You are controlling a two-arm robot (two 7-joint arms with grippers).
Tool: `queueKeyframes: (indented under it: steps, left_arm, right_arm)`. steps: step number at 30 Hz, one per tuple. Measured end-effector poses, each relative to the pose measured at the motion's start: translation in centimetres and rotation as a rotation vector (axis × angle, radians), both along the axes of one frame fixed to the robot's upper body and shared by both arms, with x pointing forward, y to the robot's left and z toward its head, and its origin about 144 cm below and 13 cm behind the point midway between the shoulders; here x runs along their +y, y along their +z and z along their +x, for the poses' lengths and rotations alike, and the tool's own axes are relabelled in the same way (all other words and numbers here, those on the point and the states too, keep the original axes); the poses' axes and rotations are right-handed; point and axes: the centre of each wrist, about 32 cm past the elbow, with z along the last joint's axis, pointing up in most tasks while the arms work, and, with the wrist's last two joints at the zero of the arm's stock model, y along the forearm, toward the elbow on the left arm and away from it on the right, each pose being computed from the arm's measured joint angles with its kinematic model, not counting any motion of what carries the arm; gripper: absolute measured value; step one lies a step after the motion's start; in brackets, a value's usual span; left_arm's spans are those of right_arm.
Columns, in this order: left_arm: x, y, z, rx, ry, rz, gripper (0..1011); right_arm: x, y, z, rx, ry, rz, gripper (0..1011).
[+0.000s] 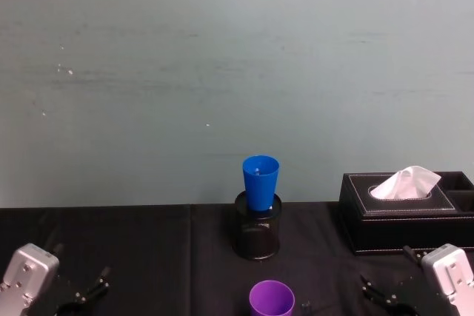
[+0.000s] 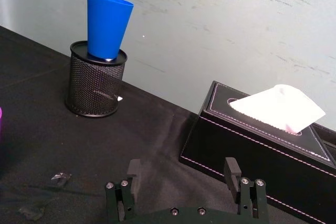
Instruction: Pick up one cup with a gripper and tap it against the other cup.
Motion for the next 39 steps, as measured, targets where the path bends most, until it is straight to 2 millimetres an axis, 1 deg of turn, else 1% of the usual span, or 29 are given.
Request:
queueKeyframes:
  steps: [39]
  left_arm:
    - [0.0,0.0,0.0,0.0,0.0,0.0,1000]
  right_arm:
    - [-0.03,0.0,0.0,0.0,0.0,-0.001,1003]
